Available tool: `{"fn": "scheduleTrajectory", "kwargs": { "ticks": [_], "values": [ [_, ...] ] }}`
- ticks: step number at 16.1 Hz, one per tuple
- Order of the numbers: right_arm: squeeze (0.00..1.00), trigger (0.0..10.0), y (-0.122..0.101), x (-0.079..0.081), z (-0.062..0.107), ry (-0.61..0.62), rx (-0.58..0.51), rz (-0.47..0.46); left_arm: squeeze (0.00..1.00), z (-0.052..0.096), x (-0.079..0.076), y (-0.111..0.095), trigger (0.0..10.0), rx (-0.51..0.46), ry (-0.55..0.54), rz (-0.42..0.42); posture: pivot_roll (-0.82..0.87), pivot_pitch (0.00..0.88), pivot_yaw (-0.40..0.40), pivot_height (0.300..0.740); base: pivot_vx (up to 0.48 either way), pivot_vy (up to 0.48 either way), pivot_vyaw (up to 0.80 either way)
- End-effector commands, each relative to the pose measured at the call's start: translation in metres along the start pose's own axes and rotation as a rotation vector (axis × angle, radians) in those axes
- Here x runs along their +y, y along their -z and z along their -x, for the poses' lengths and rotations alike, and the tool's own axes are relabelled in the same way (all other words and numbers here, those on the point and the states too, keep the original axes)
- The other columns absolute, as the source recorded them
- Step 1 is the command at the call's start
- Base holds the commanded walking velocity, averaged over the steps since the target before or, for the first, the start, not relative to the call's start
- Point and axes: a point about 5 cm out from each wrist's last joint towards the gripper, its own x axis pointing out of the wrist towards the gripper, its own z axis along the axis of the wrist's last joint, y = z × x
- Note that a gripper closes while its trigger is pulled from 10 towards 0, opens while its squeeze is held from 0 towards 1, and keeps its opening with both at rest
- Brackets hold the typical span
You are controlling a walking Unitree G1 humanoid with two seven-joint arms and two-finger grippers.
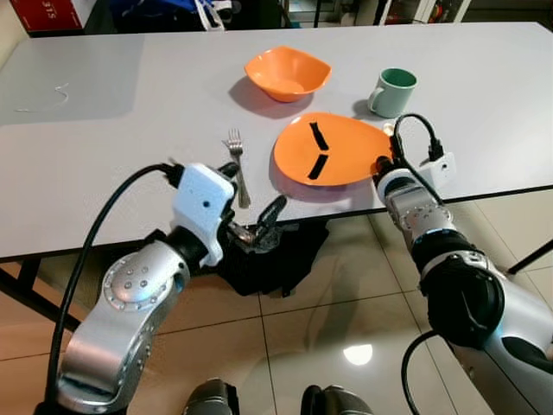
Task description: Setting the table
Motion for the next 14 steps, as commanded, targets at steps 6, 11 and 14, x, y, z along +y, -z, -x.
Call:
{"fn": "scheduleTrajectory", "kwargs": {
  "ticks": [6, 11, 14],
  "values": [
    [1.00, 10.0, -0.004, 0.004, -0.001, 0.028, -0.019, 0.060, 0.00, 0.003, -0.003, 0.005, 10.0, 0.033, 0.031, 0.009, 0.11, 0.122, -0.027, 0.740, 0.000, 0.000, 0.00],
    [1.00, 10.0, -0.013, -0.004, 0.000, 0.078, -0.019, 0.344, 0.00, -0.003, -0.001, 0.005, 10.0, 0.023, 0.019, 0.016, 0.11, 0.099, -0.030, 0.740, 0.000, 0.000, 0.00],
    [1.00, 10.0, -0.010, -0.006, 0.000, 0.106, 0.012, 0.560, 0.00, -0.005, 0.003, 0.005, 10.0, 0.023, -0.006, 0.022, 0.10, 0.082, -0.029, 0.740, 0.000, 0.000, 0.00]
  ]
}}
